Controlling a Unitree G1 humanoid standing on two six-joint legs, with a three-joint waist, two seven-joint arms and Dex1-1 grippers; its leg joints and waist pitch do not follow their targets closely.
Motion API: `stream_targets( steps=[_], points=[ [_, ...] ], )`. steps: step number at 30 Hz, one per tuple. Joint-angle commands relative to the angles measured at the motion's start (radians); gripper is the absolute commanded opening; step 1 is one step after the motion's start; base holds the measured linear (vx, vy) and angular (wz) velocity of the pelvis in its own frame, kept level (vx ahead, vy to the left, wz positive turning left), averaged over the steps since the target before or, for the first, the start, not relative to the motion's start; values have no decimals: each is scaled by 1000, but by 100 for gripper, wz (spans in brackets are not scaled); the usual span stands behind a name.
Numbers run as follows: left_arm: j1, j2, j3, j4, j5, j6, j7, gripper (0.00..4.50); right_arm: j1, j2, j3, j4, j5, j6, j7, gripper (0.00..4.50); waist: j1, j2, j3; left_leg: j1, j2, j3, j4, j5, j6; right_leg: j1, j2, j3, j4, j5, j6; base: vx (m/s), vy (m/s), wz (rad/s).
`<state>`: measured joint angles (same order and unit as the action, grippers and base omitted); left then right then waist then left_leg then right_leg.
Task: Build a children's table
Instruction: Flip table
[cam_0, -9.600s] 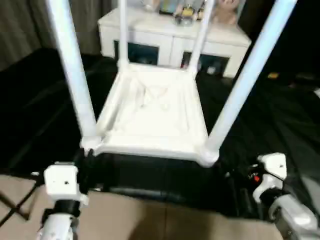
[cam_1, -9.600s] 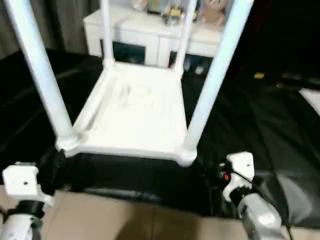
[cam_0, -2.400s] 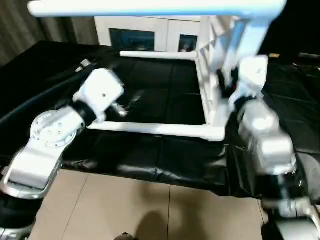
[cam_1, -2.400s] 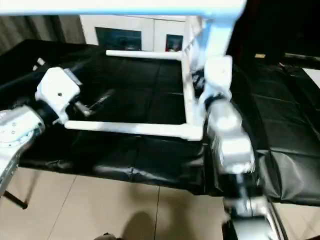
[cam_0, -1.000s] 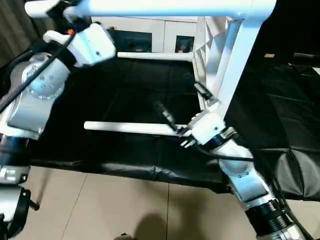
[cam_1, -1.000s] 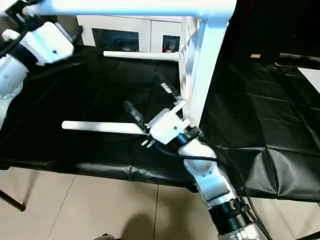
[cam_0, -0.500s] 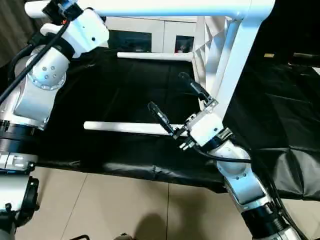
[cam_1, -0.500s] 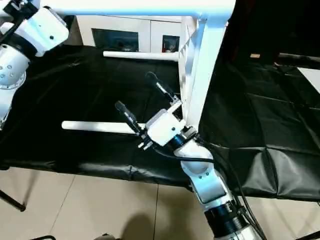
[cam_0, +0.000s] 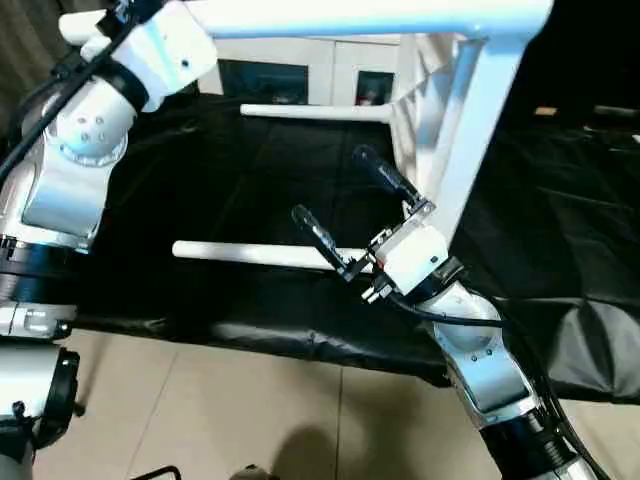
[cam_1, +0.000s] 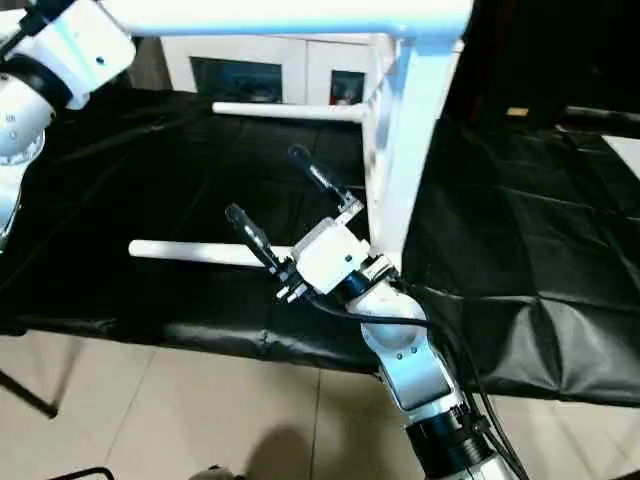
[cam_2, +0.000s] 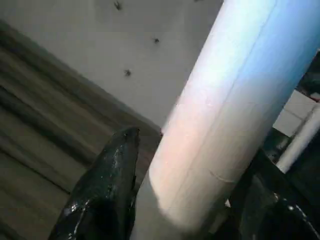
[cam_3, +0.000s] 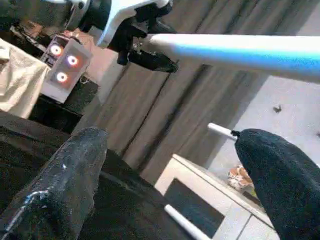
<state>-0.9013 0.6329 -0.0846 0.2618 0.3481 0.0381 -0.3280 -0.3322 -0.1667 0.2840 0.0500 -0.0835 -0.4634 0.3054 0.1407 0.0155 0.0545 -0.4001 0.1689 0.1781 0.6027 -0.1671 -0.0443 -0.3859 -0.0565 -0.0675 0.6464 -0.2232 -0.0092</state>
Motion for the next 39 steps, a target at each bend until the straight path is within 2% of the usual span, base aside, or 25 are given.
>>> stream_targets(
  steps=[1, 3, 5, 8, 10, 17, 18, 19, 20, 21, 22, 23, 24, 26, 27, 28, 32, 34, 36, 39],
  points=[
    [-2, -51, 83, -19, -132, 111, -9, 238, 9, -1, 5, -26, 11, 15, 17, 450, 1, 13, -70, 32, 71, -38, -75, -250, -16, 29, -102, 64, -69, -22, -185, 0, 0, 0],
    [-5, -68, 105, -24, -156, 148, -2, 238, 12, -3, 3, -27, 11, 13, 15, 450, 4, 12, -69, 30, 68, -38, -74, -247, -9, 29, -101, 63, -71, -37, -183, 0, 0, 0],
    [-15, -108, 163, -44, -205, 248, 18, 238, 18, -8, -4, -31, 15, 12, 15, 450, 6, 12, -68, 30, 68, -37, -73, -238, 0, 29, -101, 63, -74, -52, -181, 0, 0, 0],
    [-18, -129, 195, -62, -228, 305, 23, 238, 20, -11, -7, -33, 16, 14, 20, 450, 9, 11, -69, 24, 65, -35, -68, -204, 26, 32, -105, 63, -75, -76, -181, 0, 0, 0],
    [-22, -150, 225, -85, -244, 360, 31, 238, 22, -15, -12, -35, 17, 15, 28, 450, 10, 15, -69, 21, 63, -34, -66, -183, 43, 31, -104, 62, -78, -102, -174, 0, 0, 0],
    [-29, -192, 297, -121, -266, 435, 76, 238, 26, -24, -17, -41, 28, 23, 43, 450, 10, 20, -71, 21, 64, -36, -65, -191, 52, 26, -98, 58, -79, -117, -176, 0, 0, 0],
    [-27, -204, 314, -135, -271, 448, 87, 238, 31, -23, -20, -42, 38, 31, 43, 450, 9, 17, -70, 21, 64, -35, -65, -192, 54, 27, -99, 59, -80, -112, -178, 0, 0, 0],
    [-25, -213, 324, -146, -272, 458, 93, 238, 37, -18, -25, -43, 52, 42, 41, 450, 11, 17, -71, 19, 64, -36, -65, -188, 57, 27, -100, 59, -79, -105, -178, 0, 0, 0],
    [-17, -227, 339, -168, -268, 476, 104, 238, 59, 11, -52, -47, 119, 89, 26, 450, 9, 17, -72, 20, 64, -35, -65, -190, 61, 26, -99, 59, -79, -102, -178, 0, 0, 0],
    [-12, -238, 350, -177, -272, 483, 115, 238, 70, 23, -65, -48, 153, 113, 21, 450, 10, 15, -72, 21, 66, -36, -66, -191, 65, 28, -101, 60, -80, -96, -178, 0, 0, 0],
    [-3, -249, 362, -189, -273, 485, 132, 238, 86, 31, -77, -48, 185, 135, 19, 450, 10, 14, -72, 17, 67, -38, -66, -181, 73, 29, -101, 59, -78, -71, -177, 0, 0, 0],
    [-3, -249, 362, -189, -273, 485, 132, 238, 86, 31, -77, -48, 185, 135, 19, 450, 10, 13, -74, 16, 67, -38, -66, -175, 72, 30, -101, 57, -77, -63, -178, 0, 0, 0],
    [17, -276, 388, -214, -279, 493, 167, 238, 122, 36, -94, -48, 237, 167, 27, 450, 12, 12, -78, 16, 68, -37, -62, -148, 76, 30, -100, 57, -72, -20, -180, 0, 0, 0],
    [31, -290, 401, -233, -289, 505, 191, 238, 148, 35, -103, -51, 264, 176, 32, 450, 13, 13, -82, 9, 66, -37, -56, -111, 91, 30, -99, 55, -64, 52, -190, 0, 0, 0],
    [37, -296, 405, -241, -294, 510, 199, 238, 159, 32, -106, -54, 271, 175, 33, 450, 14, 13, -85, 9, 66, -37, -53, -101, 96, 29, -98, 54, -61, 71, -192, 0, 0, 0],
    [45, -300, 408, -249, -297, 514, 204, 238, 175, 28, -111, -59, 277, 173, 33, 450, 14, 12, -83, 4, 63, -34, -49, -88, 112, 26, -97, 52, -61, 91, -198, 0, 0, 0],
    [66, -313, 416, -277, -285, 532, 212, 238, 217, 34, -144, -81, 293, 182, 27, 450, 13, 13, -76, 7, 65, -35, -56, -159, 100, 24, -99, 53, -77, -30, -184, 0, 0, 0],
    [70, -318, 418, -286, -284, 537, 217, 237, 219, 59, -185, -73, 293, 195, -29, 450, 10, 12, -74, 8, 66, -36, -60, -173, 90, 20, -98, 54, -79, -63, -179, 0, 0, 0],
    [73, -318, 414, -294, -285, 540, 220, 236, 207, 84, -218, -55, 306, 249, -89, 450, 9, 11, -73, 11, 67, -38, -65, -191, 73, 18, -97, 54, -80, -95, -172, 0, 0, 0],
    [73, -316, 410, -298, -288, 541, 220, 230, 169, 99, -229, -15, 319, 318, -122, 450, 8, 15, -74, 13, 66, -38, -65, -194, 61, 17, -96, 54, -80, -78, -166, 0, 0, 0]
  ],
)
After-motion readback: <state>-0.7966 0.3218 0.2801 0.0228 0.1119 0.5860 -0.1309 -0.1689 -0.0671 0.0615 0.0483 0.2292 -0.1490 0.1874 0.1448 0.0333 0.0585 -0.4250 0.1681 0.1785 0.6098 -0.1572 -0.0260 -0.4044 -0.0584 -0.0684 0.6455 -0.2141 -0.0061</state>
